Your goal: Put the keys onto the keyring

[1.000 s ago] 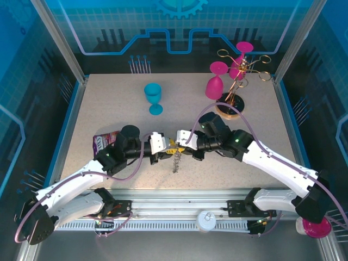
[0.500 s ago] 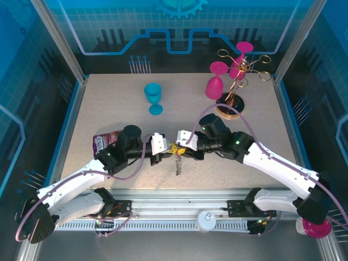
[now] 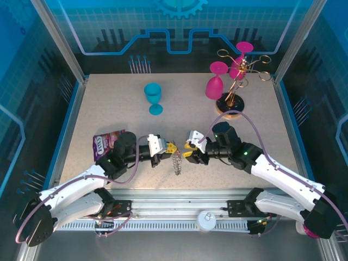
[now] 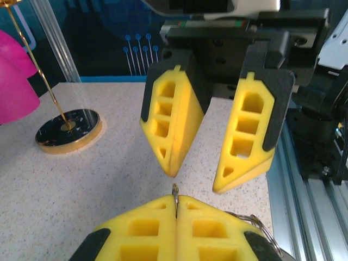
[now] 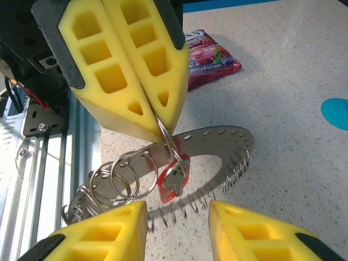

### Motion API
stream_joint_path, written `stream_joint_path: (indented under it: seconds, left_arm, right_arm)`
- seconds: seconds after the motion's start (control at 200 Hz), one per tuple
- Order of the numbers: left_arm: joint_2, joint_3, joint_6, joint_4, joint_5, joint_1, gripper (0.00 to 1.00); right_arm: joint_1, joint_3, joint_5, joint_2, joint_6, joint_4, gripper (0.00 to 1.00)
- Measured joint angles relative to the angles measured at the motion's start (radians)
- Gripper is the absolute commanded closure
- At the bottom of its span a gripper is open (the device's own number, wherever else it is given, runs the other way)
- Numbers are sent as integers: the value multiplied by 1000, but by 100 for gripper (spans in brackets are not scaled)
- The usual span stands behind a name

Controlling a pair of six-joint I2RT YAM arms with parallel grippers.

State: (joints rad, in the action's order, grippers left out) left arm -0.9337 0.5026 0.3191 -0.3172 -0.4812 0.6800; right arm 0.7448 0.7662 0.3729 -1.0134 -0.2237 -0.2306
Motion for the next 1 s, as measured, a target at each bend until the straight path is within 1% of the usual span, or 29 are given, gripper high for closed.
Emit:
stream_joint_path:
  seconds: [0.135, 0.37, 0.485, 0.63, 0.891, 1.001]
  left_arm:
    - [0, -1, -7, -22, -30, 0, 100]
    - [-2, -1, -7, -29, -61, 0, 100]
    - [-3, -1, -7, -30, -70, 0, 100]
    - [-3, -1, -7, -30, -77, 0, 100]
    - [-3, -1, -8, -33, -85, 0, 100]
    - [-5, -1, -30, -58, -91, 0, 100]
  right_arm:
    - [0, 0, 18, 0, 1, 36, 67]
    - [0, 0, 53, -2, -26, 46, 84]
    - [0, 0, 65, -1, -30, 45, 90]
    - [0, 0, 77, -1, -36, 44, 100]
    - [-6, 0, 80, -1, -34, 32, 100]
    - [-13, 0, 81, -13, -34, 22, 100]
